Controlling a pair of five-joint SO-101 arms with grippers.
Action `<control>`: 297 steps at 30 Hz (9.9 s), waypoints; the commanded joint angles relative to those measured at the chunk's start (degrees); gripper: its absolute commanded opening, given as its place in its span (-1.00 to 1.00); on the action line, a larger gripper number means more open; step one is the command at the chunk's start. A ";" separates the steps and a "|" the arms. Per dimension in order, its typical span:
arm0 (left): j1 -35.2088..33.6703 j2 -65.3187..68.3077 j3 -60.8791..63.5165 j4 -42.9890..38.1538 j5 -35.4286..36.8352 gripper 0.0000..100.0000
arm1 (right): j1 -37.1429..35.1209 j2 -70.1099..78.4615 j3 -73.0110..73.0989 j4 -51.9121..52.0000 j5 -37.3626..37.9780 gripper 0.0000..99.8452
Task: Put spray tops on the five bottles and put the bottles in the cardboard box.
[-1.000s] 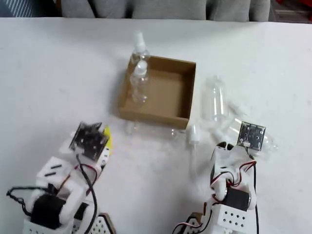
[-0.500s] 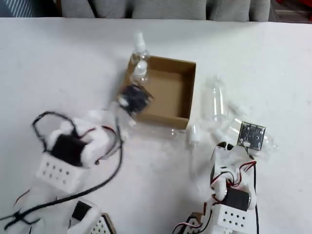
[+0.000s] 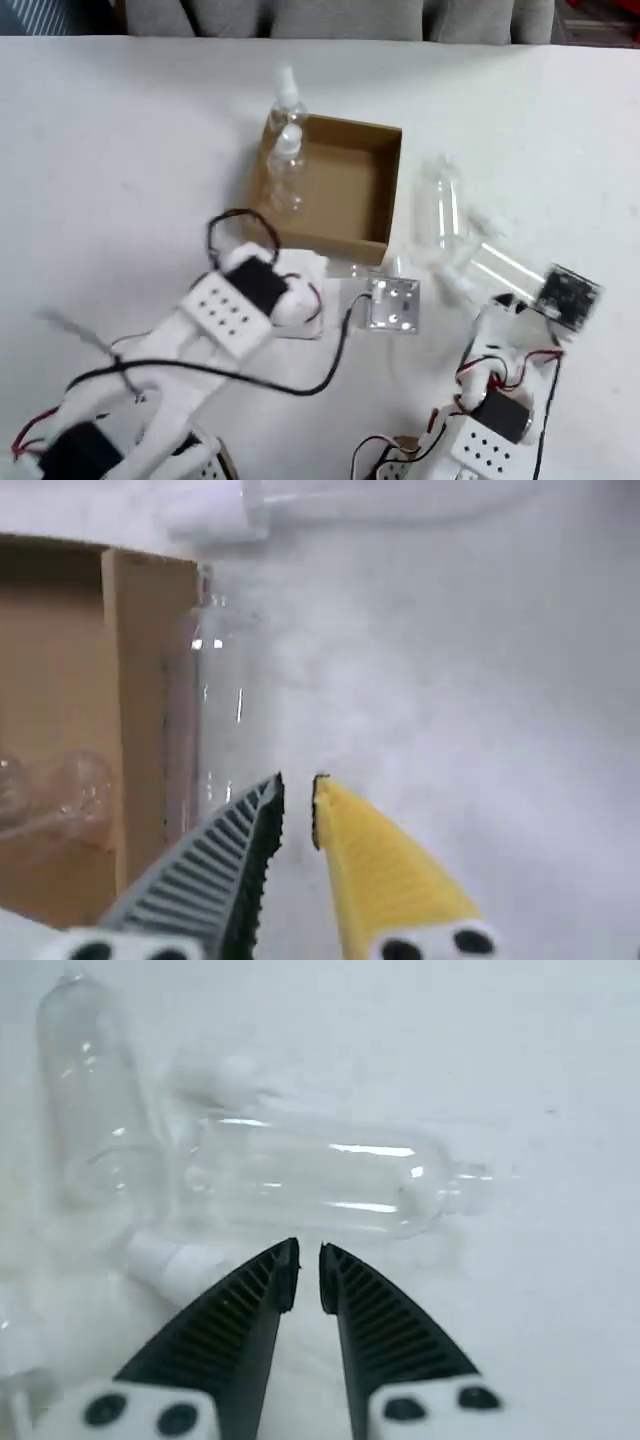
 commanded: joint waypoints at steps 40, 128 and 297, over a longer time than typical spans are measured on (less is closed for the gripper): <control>-5.23 36.62 -28.04 -10.20 -3.60 -0.46 | -1.80 0.13 0.53 -0.40 0.79 -0.97; -27.12 -7.43 26.99 -15.74 16.70 -0.84 | 3.03 0.13 -1.23 2.07 8.00 -0.97; -14.64 -78.64 58.02 -43.43 62.33 -0.85 | -58.59 42.07 -79.12 -14.64 -17.58 -0.97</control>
